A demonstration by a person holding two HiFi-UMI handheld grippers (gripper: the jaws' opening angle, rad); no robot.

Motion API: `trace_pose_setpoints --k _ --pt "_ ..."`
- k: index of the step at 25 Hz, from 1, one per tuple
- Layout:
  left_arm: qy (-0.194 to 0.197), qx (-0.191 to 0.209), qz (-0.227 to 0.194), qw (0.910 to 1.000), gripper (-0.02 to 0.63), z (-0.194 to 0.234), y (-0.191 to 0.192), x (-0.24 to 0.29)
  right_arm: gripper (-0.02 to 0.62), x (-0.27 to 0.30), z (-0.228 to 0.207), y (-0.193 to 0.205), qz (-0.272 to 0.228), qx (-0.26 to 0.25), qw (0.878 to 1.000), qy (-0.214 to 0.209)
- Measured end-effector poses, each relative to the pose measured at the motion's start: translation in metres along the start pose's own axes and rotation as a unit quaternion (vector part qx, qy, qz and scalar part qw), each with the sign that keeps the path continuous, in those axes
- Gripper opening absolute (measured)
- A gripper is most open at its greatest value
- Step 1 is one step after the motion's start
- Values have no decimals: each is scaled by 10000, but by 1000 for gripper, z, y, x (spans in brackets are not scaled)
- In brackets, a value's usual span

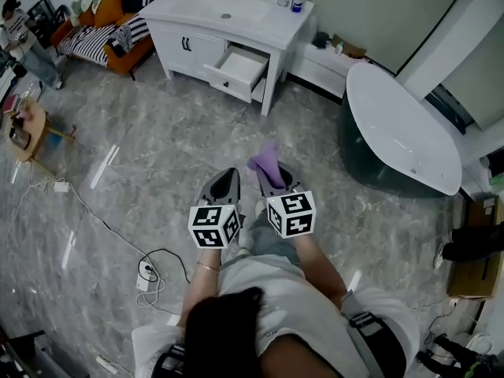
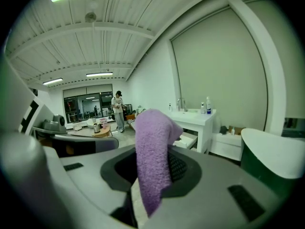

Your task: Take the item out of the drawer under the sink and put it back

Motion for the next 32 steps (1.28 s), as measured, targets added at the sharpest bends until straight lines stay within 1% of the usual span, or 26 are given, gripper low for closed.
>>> trace_pose_setpoints --k 3,7,9,15,19,27,32 --pt "-23 -13 -25 10000 5 2 -1 24 106 18 -15 0 13 20 10000 -75" --pt "-70 14 51 10000 5 3 -2 56 106 42 -39 5 123 192 9996 -148" --pt "-115 -52 62 9999 5 3 -5 74 106 54 -52 1 183 185 9995 -187" --pt "-335 -69 -46 9994 5 10 -19 121 106 94 -88 -14 172 152 9989 -421" --pt "-473 -54 -64 9988 5 14 -21 147 106 118 -104 -17 220 100 9980 -592" --pt "-562 -37 -81 9984 5 13 -22 201 106 154 -142 -16 320 153 9964 -771" --pt "-650 -2 -132 9978 5 14 -24 223 106 172 -159 -18 333 82 9955 -881"
Point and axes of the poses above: the fingertips, and each gripper's own axes: x forward along the fingers, z to its left, y out of its underside, the point moved 4 cm from there along -x, backward along the fingers, and after that the axes turned 12 degrees about -z, right-handed, at the moved point
